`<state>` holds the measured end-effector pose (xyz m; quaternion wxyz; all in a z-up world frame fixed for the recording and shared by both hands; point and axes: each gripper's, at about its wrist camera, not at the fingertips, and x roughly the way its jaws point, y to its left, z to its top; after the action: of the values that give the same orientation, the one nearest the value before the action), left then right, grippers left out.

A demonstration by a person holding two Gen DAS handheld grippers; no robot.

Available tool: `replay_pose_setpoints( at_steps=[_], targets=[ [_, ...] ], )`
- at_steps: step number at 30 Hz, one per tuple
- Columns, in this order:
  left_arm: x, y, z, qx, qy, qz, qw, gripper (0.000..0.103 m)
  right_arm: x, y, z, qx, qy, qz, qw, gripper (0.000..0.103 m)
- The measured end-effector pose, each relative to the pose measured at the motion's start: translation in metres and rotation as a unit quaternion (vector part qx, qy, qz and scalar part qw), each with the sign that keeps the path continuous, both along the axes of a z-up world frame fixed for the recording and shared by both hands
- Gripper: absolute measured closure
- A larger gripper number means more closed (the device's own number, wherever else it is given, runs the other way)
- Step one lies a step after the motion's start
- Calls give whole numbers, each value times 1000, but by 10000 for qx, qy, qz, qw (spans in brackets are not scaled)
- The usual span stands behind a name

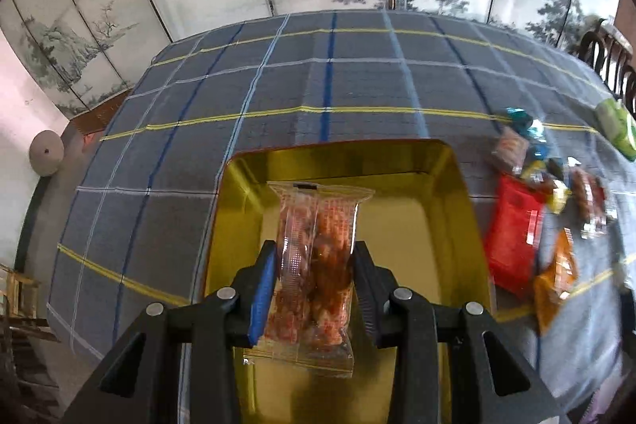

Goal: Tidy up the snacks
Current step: 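Carry the clear dough-twist bag into the gold tray and open the left tool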

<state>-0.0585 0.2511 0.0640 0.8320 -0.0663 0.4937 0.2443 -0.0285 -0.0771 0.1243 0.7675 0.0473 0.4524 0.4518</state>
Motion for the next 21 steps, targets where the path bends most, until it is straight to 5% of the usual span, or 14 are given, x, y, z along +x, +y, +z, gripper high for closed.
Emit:
replay_pose_setpoints(
  at_steps=[21],
  targets=[
    [33, 49, -42, 15, 590, 225, 9980, 65, -2, 14, 4, 47, 26, 140, 9999, 56]
  ],
)
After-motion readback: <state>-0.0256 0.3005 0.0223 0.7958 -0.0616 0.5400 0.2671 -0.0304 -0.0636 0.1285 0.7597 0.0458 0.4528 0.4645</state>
